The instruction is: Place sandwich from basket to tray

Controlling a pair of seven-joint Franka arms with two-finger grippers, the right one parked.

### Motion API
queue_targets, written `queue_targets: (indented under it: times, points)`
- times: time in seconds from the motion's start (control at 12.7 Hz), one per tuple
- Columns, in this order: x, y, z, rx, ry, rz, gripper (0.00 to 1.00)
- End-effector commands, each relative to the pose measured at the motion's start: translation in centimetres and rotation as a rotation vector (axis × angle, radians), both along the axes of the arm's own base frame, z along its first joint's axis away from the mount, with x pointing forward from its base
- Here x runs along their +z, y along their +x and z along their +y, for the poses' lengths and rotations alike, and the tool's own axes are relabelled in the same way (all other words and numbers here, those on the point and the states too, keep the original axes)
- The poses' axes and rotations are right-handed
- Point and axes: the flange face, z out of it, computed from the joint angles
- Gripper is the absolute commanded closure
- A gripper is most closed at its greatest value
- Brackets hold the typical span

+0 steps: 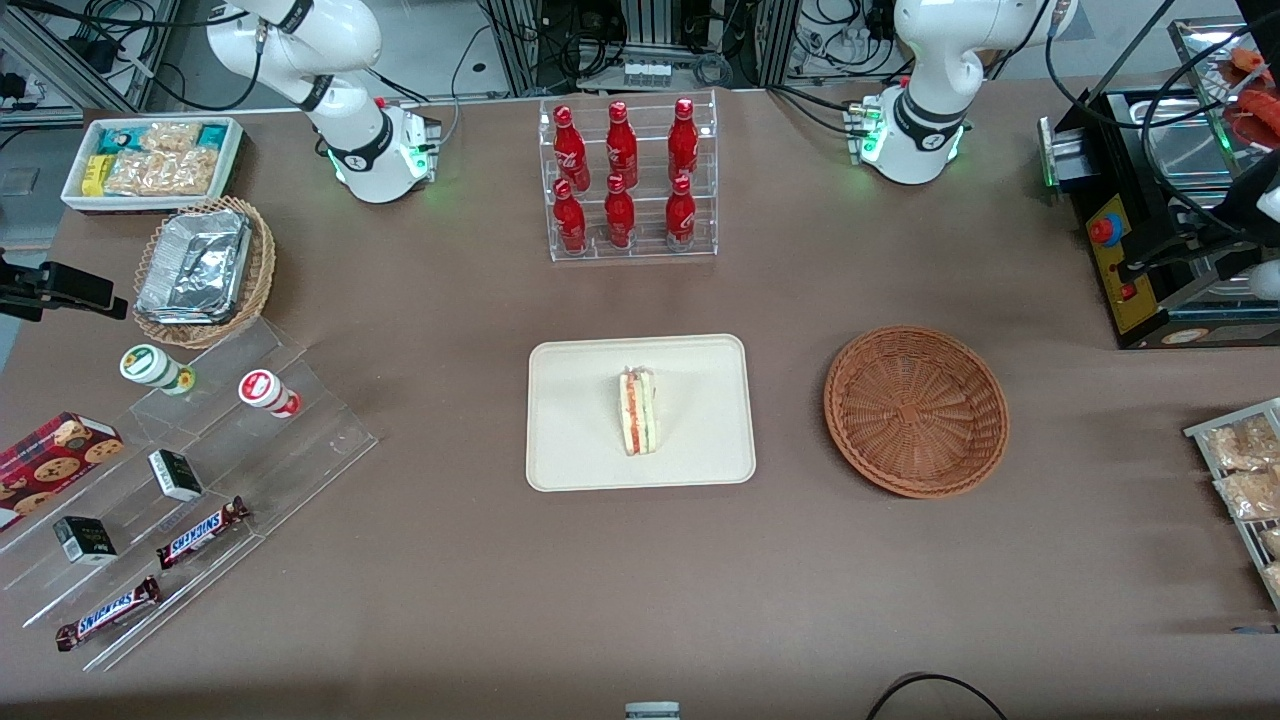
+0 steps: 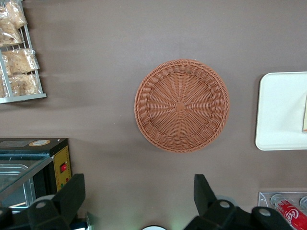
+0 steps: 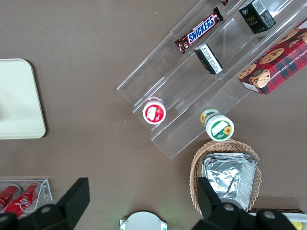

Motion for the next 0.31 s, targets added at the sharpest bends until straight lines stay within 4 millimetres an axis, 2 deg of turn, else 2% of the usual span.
queue_targets:
  times: [0.0, 0.24]
  points:
    - [0.13, -0.77, -1.13, -0.029, -0.001, 0.020, 0.00]
    - [-0.02, -0.80, -1.48, -0.058, -0.003, 0.025, 0.00]
